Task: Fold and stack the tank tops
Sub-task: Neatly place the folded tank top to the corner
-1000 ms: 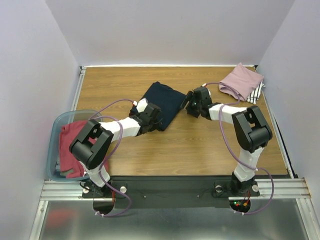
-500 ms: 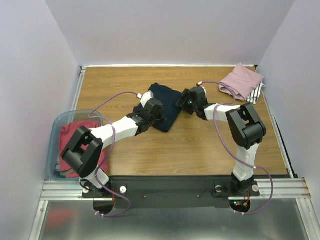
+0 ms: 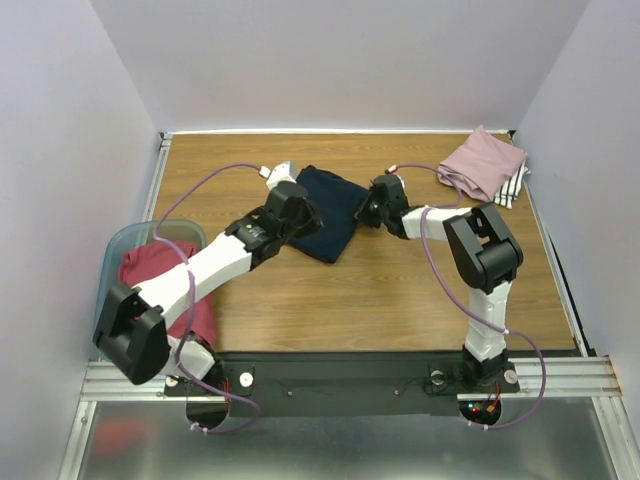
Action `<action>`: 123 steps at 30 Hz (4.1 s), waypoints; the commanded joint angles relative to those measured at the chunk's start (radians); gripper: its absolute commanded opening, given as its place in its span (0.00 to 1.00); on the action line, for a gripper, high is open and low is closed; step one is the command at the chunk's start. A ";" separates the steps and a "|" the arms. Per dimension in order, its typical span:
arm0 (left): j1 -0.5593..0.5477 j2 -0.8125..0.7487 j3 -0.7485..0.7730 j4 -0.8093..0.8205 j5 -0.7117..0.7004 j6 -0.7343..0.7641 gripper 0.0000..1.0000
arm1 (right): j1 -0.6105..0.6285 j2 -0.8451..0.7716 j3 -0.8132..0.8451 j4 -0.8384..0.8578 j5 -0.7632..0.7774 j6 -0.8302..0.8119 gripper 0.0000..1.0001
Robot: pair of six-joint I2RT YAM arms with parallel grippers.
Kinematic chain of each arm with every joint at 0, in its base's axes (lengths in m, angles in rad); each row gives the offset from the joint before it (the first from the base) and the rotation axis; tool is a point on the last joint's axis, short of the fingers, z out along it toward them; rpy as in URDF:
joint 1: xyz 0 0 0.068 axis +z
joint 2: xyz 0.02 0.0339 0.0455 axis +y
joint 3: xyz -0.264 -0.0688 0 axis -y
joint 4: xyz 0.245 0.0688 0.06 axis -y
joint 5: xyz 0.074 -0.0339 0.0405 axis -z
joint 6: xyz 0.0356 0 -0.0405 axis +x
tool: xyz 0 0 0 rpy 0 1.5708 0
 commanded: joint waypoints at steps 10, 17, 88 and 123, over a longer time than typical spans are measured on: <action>0.105 -0.212 0.039 -0.151 0.025 0.227 0.15 | -0.137 0.055 0.394 -0.513 0.410 -0.552 0.00; 0.138 -0.157 0.057 -0.167 0.038 0.293 0.15 | -0.185 0.159 0.679 -0.597 0.609 -0.818 0.00; 0.339 0.033 0.090 -0.145 0.275 0.449 0.15 | -0.541 0.149 1.015 -0.616 0.671 -1.113 0.40; 0.181 -0.278 -0.292 0.098 0.123 0.229 0.34 | 0.180 -0.660 -0.245 -0.271 0.255 -0.329 1.00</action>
